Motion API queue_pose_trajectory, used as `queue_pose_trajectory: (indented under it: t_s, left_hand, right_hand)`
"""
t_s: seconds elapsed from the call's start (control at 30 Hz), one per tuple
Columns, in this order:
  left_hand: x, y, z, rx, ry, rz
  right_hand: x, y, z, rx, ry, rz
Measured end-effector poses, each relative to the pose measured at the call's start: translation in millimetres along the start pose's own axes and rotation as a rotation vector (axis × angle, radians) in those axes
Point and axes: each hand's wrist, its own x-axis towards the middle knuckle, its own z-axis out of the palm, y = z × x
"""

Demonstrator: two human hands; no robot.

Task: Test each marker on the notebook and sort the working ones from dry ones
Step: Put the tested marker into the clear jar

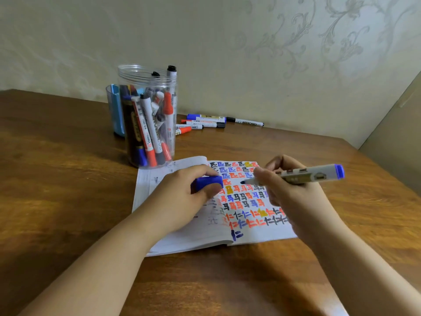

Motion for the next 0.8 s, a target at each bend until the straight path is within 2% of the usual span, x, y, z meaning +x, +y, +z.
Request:
queue_pose_trajectory:
  t_s: [0.13,0.3,0.57,0.8]
  left_hand:
    - [1.6,1.4,-2.2,-0.047,0.046,-0.055]
    - [3.5,-5.3,0.6,-0.023,0.028,-0.095]
    - [1.4,-4.6,3.6,-0.016,0.013,-0.075]
    - [-2.0,-1.7,2.9,-0.013,-0.045,0.022]
  right_hand:
    - [28.5,-11.4,16.5,0.153,-0.057,0.005]
    - [31.4,9.8,29.9,0.332,0.076,0.067]
    - [28.6,18.6,23.6,0.328,0.072,0.049]
    - [24.1,19.0,25.0,0.286,-0.029,0.051]
